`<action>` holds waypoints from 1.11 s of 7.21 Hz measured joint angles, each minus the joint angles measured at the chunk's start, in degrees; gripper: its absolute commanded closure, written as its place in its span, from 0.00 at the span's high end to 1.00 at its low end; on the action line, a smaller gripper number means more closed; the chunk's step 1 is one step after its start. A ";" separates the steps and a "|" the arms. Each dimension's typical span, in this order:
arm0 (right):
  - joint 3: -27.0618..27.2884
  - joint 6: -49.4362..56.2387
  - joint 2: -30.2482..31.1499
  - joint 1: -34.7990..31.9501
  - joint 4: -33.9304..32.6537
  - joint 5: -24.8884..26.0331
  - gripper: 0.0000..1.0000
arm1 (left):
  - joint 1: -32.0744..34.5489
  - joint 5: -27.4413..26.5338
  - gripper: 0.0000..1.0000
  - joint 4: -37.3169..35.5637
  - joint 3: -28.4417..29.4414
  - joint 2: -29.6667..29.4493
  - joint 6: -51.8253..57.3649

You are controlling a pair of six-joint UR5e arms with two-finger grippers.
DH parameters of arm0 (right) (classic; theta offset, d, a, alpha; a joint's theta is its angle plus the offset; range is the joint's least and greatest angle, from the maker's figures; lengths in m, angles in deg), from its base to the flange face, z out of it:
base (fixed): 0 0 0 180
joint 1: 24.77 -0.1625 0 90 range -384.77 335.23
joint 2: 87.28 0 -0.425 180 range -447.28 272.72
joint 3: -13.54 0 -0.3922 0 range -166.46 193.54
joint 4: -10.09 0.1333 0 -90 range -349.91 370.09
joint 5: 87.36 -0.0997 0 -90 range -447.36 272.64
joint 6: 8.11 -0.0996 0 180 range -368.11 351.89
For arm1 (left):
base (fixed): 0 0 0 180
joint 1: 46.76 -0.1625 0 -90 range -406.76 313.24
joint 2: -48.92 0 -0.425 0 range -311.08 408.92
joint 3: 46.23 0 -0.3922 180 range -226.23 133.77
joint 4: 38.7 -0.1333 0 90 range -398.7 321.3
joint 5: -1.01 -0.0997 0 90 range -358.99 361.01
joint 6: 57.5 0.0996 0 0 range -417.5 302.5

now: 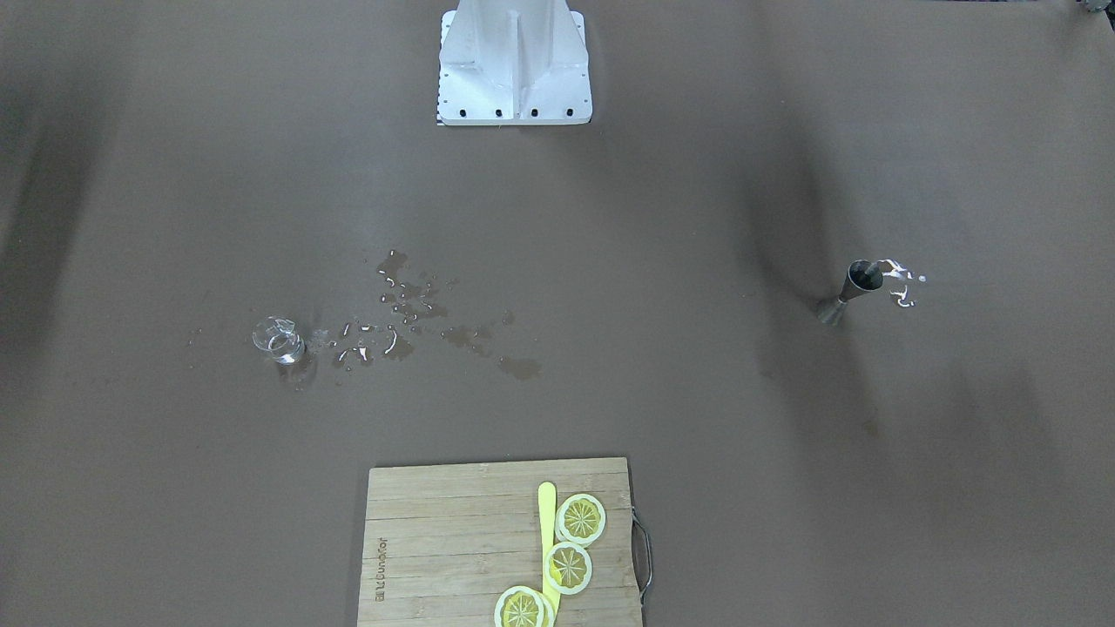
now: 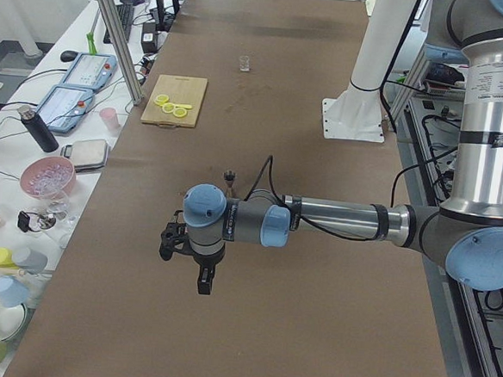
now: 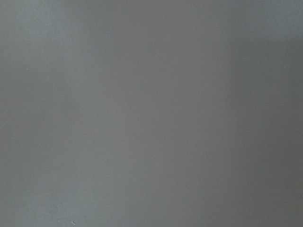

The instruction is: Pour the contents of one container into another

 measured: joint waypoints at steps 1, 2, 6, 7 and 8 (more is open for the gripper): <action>0.00 0.02 0.00 -0.03 0.01 0.02 1.00 | -0.04 0.00 0.99 0.00 -0.01 0.00 0.00; 0.00 0.06 0.00 -0.03 0.07 0.06 1.00 | -0.07 -0.02 0.99 0.00 -0.01 -0.03 0.00; -0.87 0.83 -0.44 0.03 0.79 0.11 1.00 | -0.18 -0.01 0.99 0.00 -0.07 -0.08 -0.02; -0.88 0.83 -0.95 0.03 0.80 0.24 1.00 | -0.18 0.00 0.99 0.00 -0.08 -0.17 -0.06; -0.73 0.86 -1.23 0.03 0.80 0.27 1.00 | -0.19 0.02 0.99 -0.02 -0.15 -0.26 -0.10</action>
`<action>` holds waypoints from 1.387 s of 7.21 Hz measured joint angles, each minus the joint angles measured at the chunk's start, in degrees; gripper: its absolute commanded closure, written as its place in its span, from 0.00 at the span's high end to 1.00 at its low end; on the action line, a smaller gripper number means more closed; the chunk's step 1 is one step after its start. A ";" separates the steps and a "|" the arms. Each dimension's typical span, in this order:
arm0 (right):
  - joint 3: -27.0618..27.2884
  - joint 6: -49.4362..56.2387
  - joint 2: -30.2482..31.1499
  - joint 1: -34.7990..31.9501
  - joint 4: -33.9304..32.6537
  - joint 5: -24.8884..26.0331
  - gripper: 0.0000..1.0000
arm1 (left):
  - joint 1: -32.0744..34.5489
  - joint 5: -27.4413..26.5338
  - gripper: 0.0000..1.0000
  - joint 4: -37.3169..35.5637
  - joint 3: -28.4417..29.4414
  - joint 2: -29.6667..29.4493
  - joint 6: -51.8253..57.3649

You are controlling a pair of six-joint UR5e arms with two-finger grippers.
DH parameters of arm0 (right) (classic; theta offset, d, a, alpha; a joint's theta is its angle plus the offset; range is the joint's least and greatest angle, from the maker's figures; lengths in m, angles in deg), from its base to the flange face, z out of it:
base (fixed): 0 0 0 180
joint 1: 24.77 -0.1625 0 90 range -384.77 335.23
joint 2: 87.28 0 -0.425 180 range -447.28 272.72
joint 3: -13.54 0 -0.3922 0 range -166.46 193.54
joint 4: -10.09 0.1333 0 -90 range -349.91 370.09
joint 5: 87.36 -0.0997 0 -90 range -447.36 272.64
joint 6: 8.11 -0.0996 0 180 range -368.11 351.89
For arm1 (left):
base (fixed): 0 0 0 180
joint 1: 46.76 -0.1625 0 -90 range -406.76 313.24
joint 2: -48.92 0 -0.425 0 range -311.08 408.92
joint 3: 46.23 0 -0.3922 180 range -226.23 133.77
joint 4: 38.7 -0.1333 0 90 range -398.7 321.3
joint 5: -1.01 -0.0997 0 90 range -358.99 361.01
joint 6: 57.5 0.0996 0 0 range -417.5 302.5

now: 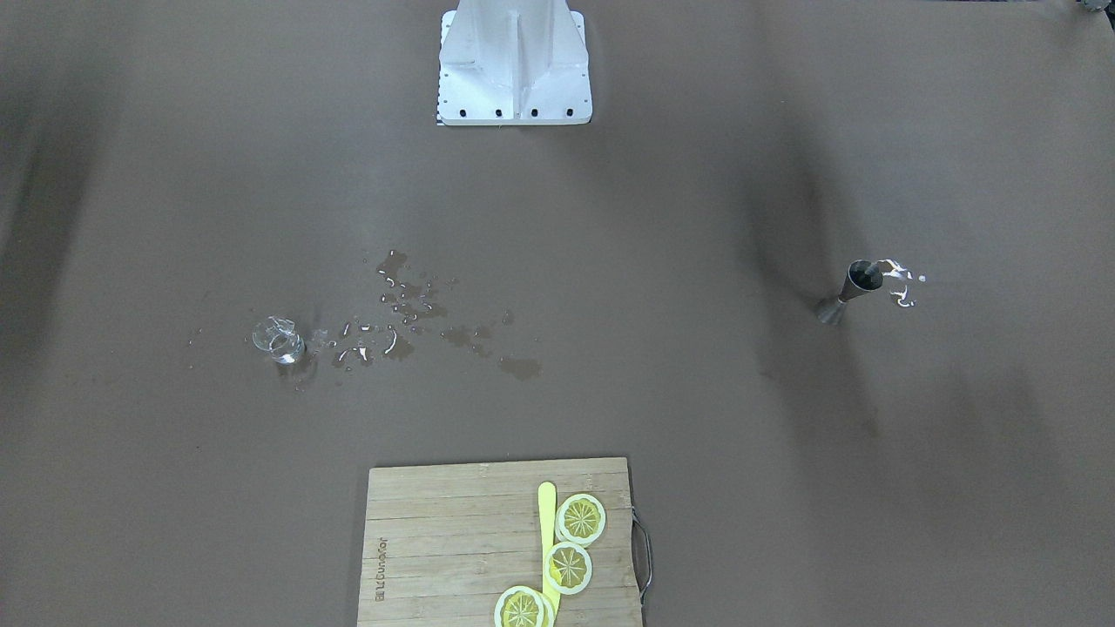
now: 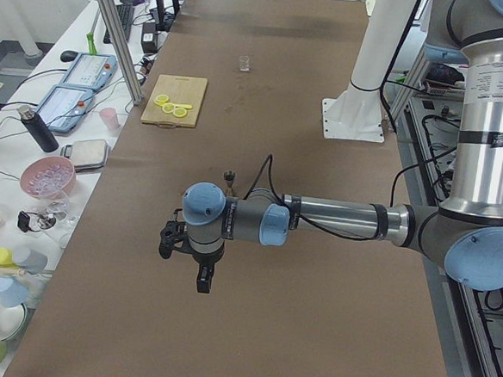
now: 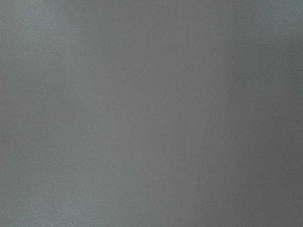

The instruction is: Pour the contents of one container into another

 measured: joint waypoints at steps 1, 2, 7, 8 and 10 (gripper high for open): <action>0.24 0.01 -0.09 0.00 0.00 -0.14 1.00 | -0.06 0.04 0.99 -0.04 -0.08 -0.07 -0.04; 0.33 0.04 -0.06 -0.01 0.01 -0.33 1.00 | -0.35 0.06 0.99 -0.08 -0.27 -0.13 -0.07; -0.15 0.45 0.12 0.00 0.08 -0.14 1.00 | -1.25 1.29 0.99 -0.77 -1.46 -0.18 -0.83; -0.32 0.51 -0.13 0.00 0.06 -0.04 1.00 | -1.25 1.86 0.99 -0.83 -1.57 -0.18 -1.08; -0.65 1.04 -0.79 0.04 0.04 0.39 1.00 | -1.28 2.04 0.99 -0.86 -1.55 -0.18 -1.17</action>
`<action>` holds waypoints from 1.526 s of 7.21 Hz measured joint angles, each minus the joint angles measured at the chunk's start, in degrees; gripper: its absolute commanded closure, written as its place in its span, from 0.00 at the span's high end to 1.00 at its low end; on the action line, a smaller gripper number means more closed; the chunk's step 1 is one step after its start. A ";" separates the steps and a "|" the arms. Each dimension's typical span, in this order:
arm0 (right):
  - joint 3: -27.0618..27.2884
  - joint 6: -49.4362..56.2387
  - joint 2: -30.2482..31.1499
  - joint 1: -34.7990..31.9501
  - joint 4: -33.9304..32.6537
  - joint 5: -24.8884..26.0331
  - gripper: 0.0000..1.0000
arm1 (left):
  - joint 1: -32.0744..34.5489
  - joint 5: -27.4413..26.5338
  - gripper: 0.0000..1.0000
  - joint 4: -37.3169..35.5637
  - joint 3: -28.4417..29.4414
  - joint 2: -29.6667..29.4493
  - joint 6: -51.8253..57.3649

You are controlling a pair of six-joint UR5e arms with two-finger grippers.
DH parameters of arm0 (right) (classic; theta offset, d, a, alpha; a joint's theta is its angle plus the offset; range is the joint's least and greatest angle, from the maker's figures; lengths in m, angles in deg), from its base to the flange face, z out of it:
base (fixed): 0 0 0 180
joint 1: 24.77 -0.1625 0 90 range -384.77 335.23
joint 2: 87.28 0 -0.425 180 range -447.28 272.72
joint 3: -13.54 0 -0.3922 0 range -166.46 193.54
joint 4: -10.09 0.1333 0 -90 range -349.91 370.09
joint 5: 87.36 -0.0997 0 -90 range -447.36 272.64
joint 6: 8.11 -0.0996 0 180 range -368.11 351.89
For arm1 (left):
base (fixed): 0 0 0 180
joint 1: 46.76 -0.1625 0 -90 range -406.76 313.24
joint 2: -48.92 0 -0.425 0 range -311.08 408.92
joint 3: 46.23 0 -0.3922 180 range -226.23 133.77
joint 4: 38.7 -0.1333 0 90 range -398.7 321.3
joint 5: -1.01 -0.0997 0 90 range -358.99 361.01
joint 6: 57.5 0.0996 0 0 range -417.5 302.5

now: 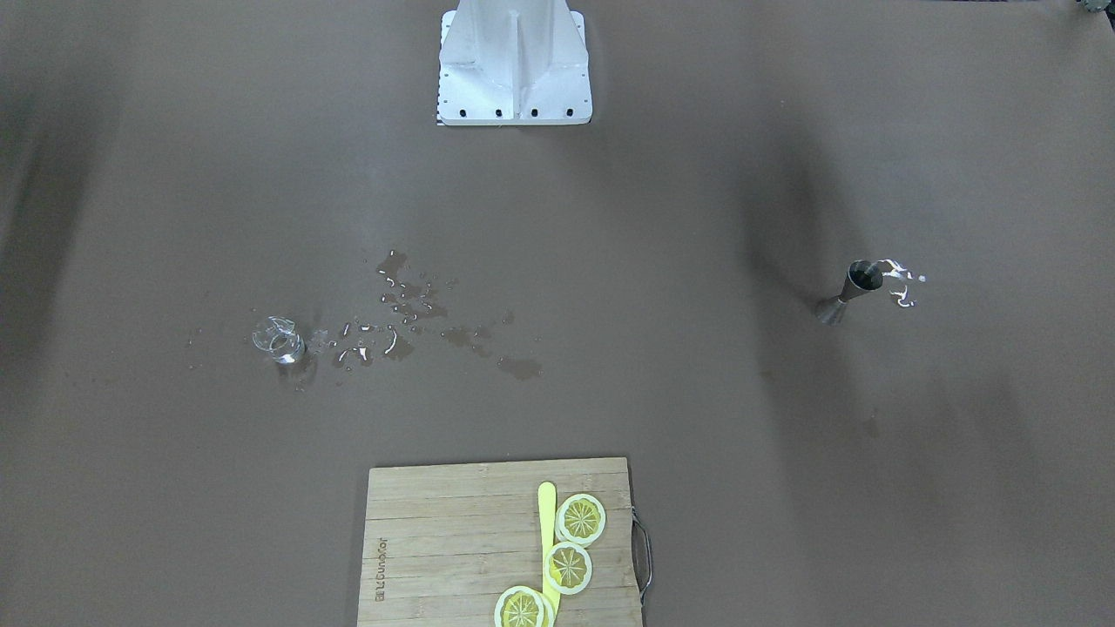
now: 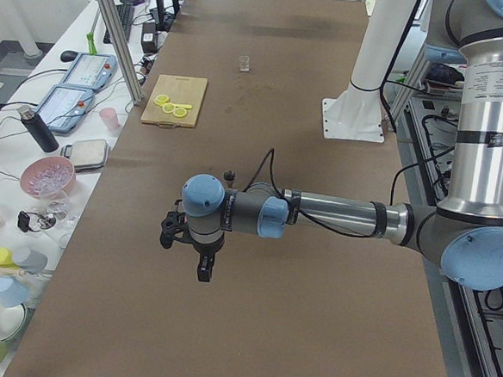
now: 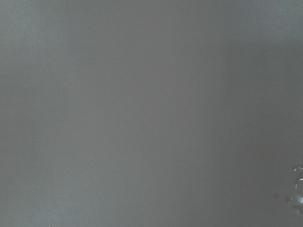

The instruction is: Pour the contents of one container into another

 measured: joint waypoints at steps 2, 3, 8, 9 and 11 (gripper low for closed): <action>-0.09 0.40 -0.61 0.02 -0.04 0.16 1.00 | -0.03 -0.02 0.99 -0.03 0.13 0.00 -0.04; -0.10 0.37 -1.11 0.11 -0.05 -0.10 1.00 | -0.03 -0.04 0.99 -0.06 0.28 0.00 -0.05; 0.24 0.22 -5.92 3.75 0.05 -3.27 1.00 | -0.02 0.02 0.99 -2.92 -0.31 -0.35 -0.05; 0.37 0.26 -6.89 4.76 0.53 -3.43 1.00 | -0.03 -0.01 0.99 -4.27 -0.50 -0.60 -0.05; 0.23 0.55 -7.13 6.78 5.90 -5.26 1.00 | -0.03 -0.03 0.99 -5.11 -0.71 -0.75 -0.05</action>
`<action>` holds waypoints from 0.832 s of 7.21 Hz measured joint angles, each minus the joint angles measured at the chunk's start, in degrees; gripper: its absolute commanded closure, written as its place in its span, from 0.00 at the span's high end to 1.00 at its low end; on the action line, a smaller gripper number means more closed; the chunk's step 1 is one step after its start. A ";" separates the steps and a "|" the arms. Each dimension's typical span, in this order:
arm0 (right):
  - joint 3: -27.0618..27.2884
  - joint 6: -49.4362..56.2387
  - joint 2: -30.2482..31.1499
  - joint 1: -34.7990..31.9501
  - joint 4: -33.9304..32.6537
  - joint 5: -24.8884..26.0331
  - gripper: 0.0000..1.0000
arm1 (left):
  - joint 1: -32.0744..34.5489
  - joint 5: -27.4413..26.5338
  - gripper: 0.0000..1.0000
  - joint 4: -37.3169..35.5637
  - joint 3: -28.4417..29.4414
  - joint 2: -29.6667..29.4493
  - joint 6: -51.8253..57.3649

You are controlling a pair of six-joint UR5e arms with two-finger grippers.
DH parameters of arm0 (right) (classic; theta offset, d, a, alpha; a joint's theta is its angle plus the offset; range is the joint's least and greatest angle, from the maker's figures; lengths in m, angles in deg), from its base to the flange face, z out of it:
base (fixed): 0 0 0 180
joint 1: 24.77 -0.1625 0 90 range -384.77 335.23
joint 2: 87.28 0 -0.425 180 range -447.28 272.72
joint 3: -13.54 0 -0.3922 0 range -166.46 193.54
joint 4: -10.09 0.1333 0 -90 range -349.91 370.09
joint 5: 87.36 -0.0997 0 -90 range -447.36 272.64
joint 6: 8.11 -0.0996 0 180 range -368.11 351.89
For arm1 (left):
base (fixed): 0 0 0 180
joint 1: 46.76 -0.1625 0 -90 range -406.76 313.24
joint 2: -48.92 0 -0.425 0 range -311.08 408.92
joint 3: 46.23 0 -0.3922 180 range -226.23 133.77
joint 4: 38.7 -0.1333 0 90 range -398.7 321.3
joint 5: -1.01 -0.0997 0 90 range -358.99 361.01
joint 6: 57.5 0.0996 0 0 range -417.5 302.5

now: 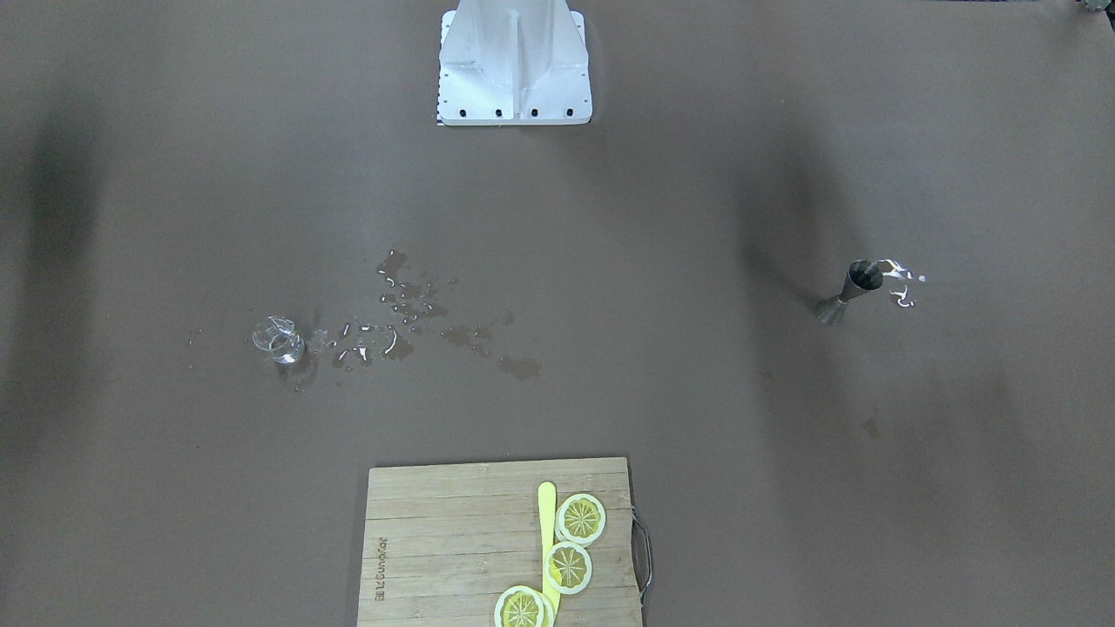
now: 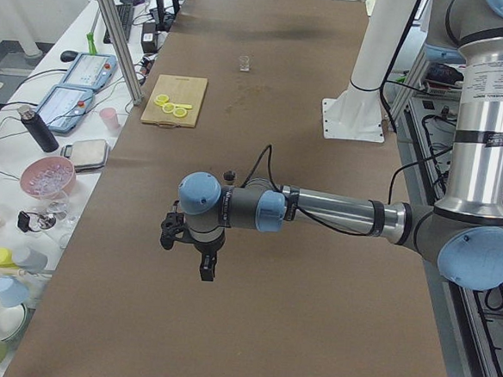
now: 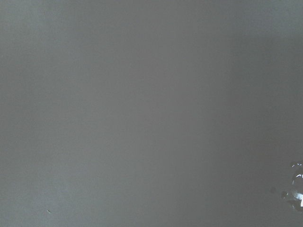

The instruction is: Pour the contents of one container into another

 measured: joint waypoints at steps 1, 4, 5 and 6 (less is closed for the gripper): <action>-0.19 0.08 0.12 0.95 3.05 -0.78 1.00 | 0.00 0.00 0.99 -0.10 -0.06 -0.02 0.00; -0.95 0.88 1.56 3.25 14.65 -1.79 1.00 | 0.00 -0.01 0.99 -0.14 -0.07 -0.04 0.00; -2.18 0.96 2.19 3.60 19.57 -3.04 1.00 | 0.00 -0.01 0.99 -0.16 -0.08 -0.04 0.00; -4.53 0.82 2.38 3.74 24.55 -5.08 1.00 | 0.00 0.01 0.99 -0.16 -0.11 -0.04 0.00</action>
